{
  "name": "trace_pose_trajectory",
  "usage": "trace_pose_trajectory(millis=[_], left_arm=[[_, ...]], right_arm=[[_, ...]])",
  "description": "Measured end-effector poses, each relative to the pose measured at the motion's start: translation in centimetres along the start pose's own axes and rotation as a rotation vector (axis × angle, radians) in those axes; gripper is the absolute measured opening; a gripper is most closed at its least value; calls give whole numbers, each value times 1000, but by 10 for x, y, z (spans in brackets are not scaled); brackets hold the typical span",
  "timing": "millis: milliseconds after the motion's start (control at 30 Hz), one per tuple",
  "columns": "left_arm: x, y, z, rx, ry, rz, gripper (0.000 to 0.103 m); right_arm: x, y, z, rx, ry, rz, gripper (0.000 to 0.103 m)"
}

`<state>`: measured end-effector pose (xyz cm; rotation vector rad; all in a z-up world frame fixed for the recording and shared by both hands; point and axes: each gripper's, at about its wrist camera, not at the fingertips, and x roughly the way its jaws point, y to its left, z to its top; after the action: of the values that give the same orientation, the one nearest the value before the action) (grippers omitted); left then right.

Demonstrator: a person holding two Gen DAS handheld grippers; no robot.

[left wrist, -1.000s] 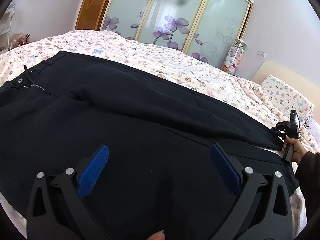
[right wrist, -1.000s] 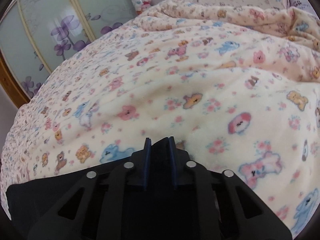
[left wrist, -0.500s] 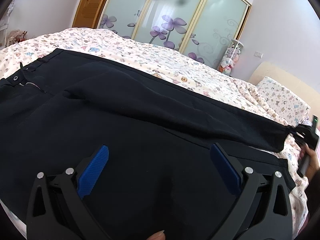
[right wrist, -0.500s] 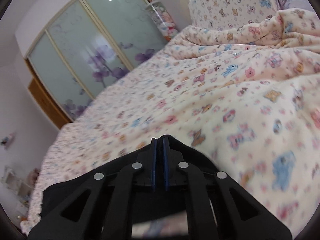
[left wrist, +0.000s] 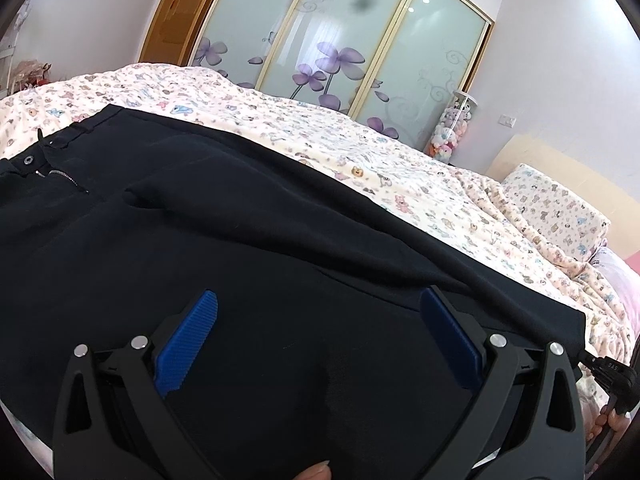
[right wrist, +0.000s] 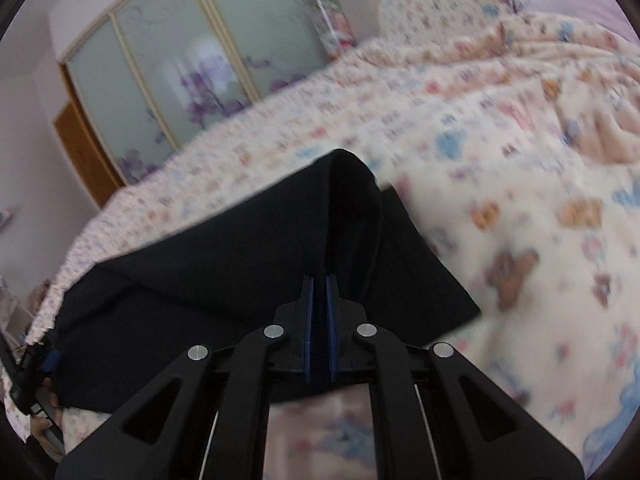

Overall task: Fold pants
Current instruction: 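Lift the hems with the right tool and carry them toward the waistband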

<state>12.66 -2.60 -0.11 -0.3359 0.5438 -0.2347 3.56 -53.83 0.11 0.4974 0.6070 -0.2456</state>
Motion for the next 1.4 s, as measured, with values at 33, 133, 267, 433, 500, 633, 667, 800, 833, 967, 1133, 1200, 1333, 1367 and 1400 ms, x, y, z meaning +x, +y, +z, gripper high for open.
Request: trace_pose_trajectory(millis=[33,133,267,433,500,633,667,800,833,967,1133,1200,1333,1367,1400], left_arm=[[0,0,0,0,0,0,101],[0,1,0,-7,-1,1,101],[0,1,1,-5,2,4,101],[2,-3,-1,26,18,-38,101],[1,-9,-3,56,19,-63,101],[-4,-23,-8,135,13,-76,101],[-6,-27,-10,158,17,-87,101],[-13,-37,-18,218,24,-110,101],[-15,-39,-19,227,16,-107,101],[-15,-35,-17,215,21,-94,101],[-26,-2,10,45,76,-176,101],[-28,13,32,0,83,-179,101],[-5,50,97,-42,157,-92,101],[4,59,110,-53,184,-68,101],[15,69,122,-64,217,-42,101]], right_arm=[[-2,-1,-1,10,12,-5,8],[-11,-6,-4,93,58,3,25],[-23,-19,-11,382,93,147,62],[-16,-13,-24,604,188,256,61],[-7,-8,-26,626,203,240,57],[15,-7,-27,717,192,191,49],[23,-8,-29,754,197,179,49],[37,-10,-33,827,148,131,47],[37,-11,-33,833,126,122,47],[36,-13,-31,789,61,111,7],[12,-13,-42,687,-48,185,5],[14,-14,-46,646,-61,199,5],[16,-12,-54,554,-125,214,5],[17,-11,-54,540,-141,224,5],[17,-11,-54,531,-158,240,5]])
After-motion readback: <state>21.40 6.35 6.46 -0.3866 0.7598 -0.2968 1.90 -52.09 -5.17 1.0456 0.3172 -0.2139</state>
